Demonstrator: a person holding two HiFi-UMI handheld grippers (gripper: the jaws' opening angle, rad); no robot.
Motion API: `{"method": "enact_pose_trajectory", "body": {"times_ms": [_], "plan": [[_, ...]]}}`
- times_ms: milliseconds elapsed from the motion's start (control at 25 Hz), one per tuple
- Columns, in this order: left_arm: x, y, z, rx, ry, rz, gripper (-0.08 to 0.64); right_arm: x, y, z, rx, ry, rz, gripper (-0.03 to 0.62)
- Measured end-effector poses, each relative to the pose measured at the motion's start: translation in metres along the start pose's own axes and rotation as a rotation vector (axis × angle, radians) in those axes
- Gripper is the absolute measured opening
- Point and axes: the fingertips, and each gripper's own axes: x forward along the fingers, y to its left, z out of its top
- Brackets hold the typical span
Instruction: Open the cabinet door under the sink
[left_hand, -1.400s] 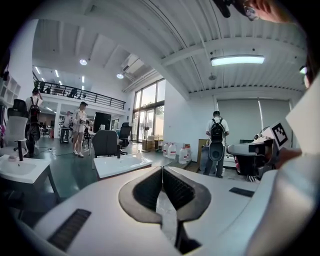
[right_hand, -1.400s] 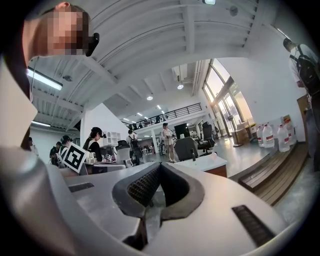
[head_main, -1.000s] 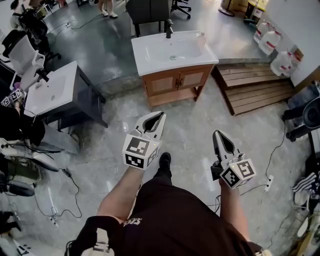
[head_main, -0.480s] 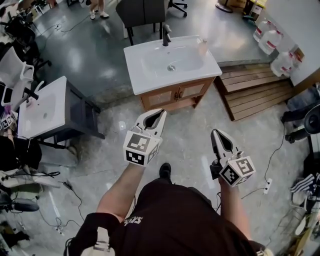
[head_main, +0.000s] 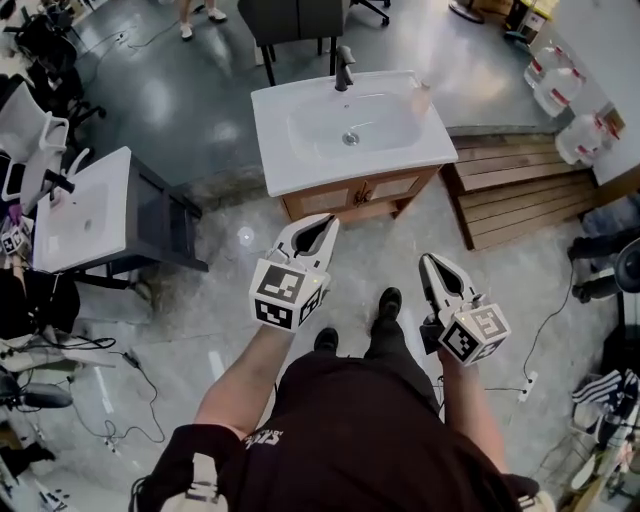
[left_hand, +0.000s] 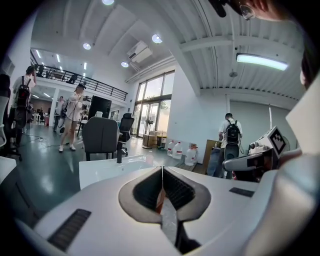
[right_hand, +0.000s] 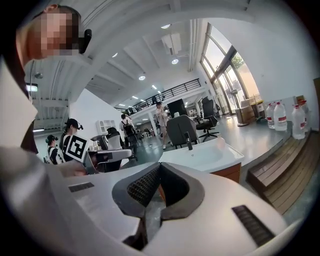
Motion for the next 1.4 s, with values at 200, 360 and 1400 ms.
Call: {"method": "enact_pose_trajectory", "body": {"times_ms": [200, 360, 1400], "plan": [[0.035, 0.023, 0.0, -0.037, 0.011, 0.117, 0.02, 0.046, -0.035, 0.023, -0.035, 0.017, 0.133, 0.014], [0.077, 0.03, -0.003, -0.064, 0.042, 0.233, 0.02, 0.081, -0.086, 0.04, -0.042, 0.059, 0.209, 0.014], [0.175, 0.036, -0.088, -0.264, 0.148, 0.38, 0.02, 0.166, -0.163, -0.005, -0.126, 0.362, 0.441, 0.014]]}}
